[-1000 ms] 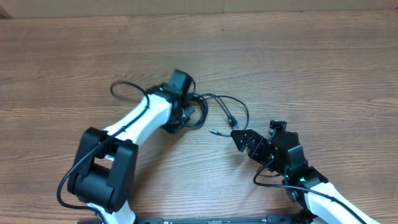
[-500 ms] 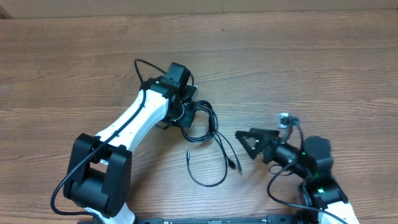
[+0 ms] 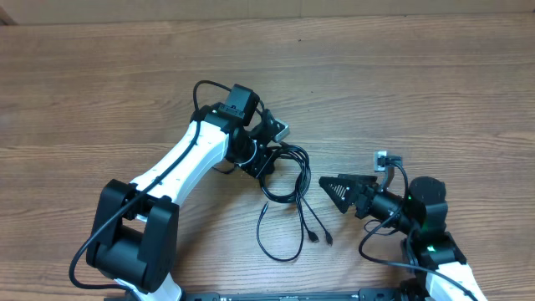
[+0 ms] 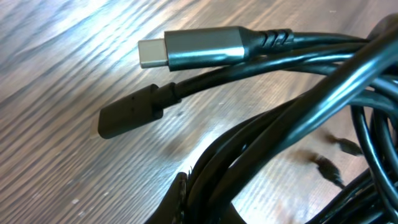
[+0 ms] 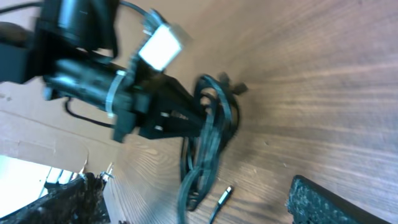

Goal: Untangle cables

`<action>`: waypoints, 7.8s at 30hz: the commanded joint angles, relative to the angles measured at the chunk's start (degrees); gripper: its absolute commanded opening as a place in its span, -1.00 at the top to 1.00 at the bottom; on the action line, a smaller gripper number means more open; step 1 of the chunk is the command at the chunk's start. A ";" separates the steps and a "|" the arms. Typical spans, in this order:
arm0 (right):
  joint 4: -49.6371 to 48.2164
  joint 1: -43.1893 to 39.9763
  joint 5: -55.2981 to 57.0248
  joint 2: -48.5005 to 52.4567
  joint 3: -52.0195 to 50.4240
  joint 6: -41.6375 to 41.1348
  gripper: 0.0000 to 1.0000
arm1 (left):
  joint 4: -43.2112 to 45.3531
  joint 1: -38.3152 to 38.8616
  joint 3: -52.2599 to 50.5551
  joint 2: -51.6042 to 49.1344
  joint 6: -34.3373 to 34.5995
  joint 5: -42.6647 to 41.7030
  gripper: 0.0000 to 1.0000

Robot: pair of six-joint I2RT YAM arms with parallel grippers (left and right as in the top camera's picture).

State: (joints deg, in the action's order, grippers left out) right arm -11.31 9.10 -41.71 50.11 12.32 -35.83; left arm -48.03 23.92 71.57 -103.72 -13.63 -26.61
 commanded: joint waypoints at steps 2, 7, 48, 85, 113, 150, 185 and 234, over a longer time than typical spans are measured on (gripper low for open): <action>-0.68 0.26 -1.05 6.14 0.20 -2.32 -0.81 | 0.07 0.22 1.27 1.64 -4.68 -8.83 0.91; -8.46 0.26 -6.32 10.71 0.20 -2.32 -0.76 | 0.26 0.20 1.25 1.62 -4.61 -6.91 0.92; -9.53 14.40 -6.38 11.06 0.17 -6.19 0.92 | 10.38 -0.83 1.22 1.46 49.92 24.52 0.89; -10.88 14.40 17.40 11.06 0.20 -23.19 0.92 | 4.00 -3.43 1.18 1.40 49.33 -9.79 -0.31; -22.80 14.40 17.75 11.06 0.20 -44.92 0.88 | 7.32 3.32 0.74 1.36 51.32 -7.80 0.48; -10.84 14.40 14.14 11.04 0.46 -5.81 0.14 | 6.12 3.87 0.74 1.36 20.68 25.24 0.91; 11.37 14.40 14.21 21.03 18.23 -6.14 0.42 | 10.78 3.85 0.74 1.36 7.19 1.11 0.91; 8.81 22.91 29.18 25.86 20.81 3.34 -0.52 | 12.74 5.03 4.79 1.53 36.02 19.15 0.91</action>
State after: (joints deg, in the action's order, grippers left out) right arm -2.11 30.92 -10.31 76.03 31.86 -33.32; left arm -36.25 28.53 74.67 -102.28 22.35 -7.84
